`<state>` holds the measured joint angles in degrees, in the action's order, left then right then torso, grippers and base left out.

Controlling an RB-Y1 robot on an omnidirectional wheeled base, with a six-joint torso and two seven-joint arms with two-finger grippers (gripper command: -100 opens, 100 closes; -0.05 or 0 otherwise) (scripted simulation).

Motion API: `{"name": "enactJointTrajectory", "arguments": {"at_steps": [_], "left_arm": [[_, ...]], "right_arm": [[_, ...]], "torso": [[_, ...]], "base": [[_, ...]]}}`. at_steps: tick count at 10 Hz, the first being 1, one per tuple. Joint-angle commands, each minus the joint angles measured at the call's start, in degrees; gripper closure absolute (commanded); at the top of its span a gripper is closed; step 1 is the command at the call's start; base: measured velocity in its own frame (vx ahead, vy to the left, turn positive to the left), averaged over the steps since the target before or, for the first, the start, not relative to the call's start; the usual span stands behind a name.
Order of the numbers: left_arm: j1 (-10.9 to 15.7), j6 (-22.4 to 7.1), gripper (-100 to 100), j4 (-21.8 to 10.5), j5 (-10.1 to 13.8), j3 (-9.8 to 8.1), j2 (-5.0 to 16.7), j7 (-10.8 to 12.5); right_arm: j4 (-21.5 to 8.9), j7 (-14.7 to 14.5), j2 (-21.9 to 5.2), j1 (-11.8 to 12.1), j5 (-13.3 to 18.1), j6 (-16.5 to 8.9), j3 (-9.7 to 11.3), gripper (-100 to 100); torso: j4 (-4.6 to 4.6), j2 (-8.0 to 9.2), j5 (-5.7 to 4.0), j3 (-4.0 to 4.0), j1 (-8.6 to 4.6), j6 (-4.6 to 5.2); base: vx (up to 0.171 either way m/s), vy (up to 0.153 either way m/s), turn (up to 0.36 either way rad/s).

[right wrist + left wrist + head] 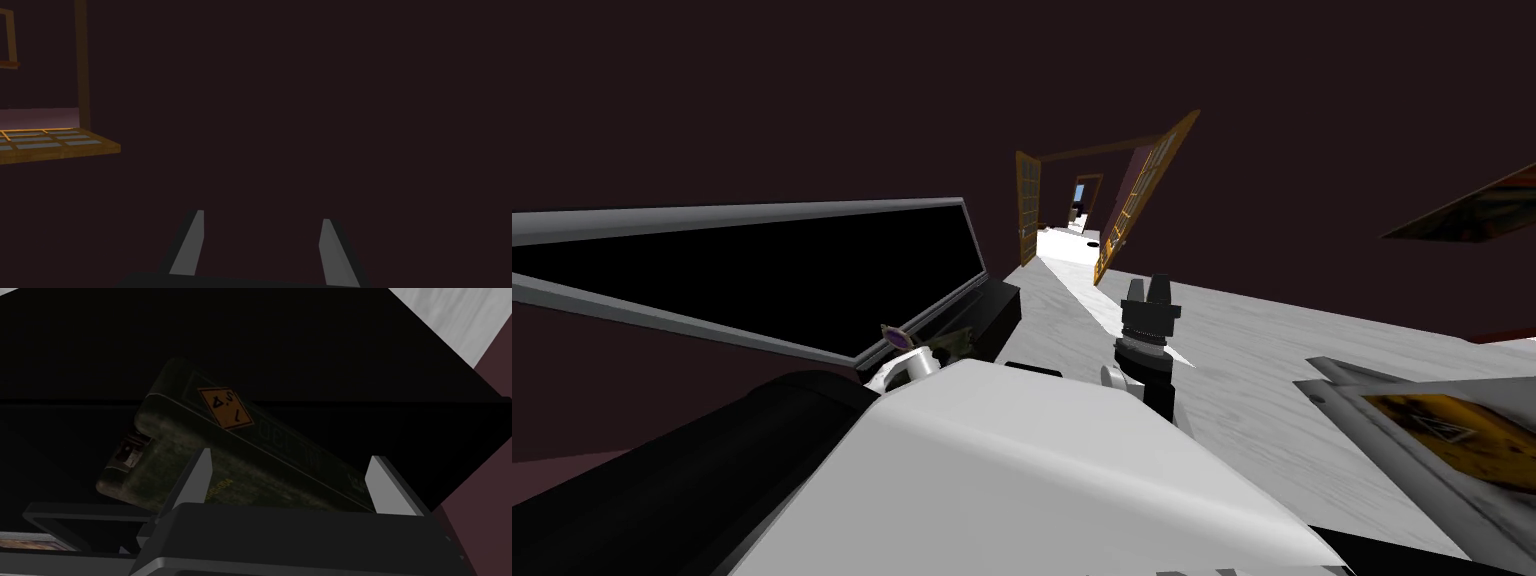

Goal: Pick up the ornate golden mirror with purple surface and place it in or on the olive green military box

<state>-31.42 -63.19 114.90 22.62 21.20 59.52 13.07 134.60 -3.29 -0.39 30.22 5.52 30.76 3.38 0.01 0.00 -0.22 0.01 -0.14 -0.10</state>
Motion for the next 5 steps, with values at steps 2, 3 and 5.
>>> {"name": "enactJointTrajectory", "arguments": {"at_steps": [2, 3, 5], "left_arm": [[-0.3, 4.6, -100, -4.8, -0.4, 1.61, -0.2, 1.2], [-0.3, 6.4, -100, -4.8, -0.4, 1.61, -0.2, 1.2], [-1.5, 9.7, -100, -8.9, 3.0, 6.16, 4.0, 5.4]], "right_arm": [[0.0, 0.0, 0.0, 0.0, 0.0, 0.0, 0.0, 0], [0.0, 0.0, 0.0, 0.0, 0.0, 0.0, 0.0, 0], [0.0, 0.0, 0.0, 0.0, 0.0, 0.0, 0.0, 0]], "torso": [[-0.02, -0.06, 0.00, -0.04, 0.03, 0.00], [-0.02, -0.08, 0.00, -0.05, 0.04, 0.01], [0.02, 0.20, -0.06, 0.10, -0.32, 0.05]], "base": [[0.012, 0.008, -0.003], [0.000, 0.000, 0.000], [-0.107, -0.116, -0.369]]}}
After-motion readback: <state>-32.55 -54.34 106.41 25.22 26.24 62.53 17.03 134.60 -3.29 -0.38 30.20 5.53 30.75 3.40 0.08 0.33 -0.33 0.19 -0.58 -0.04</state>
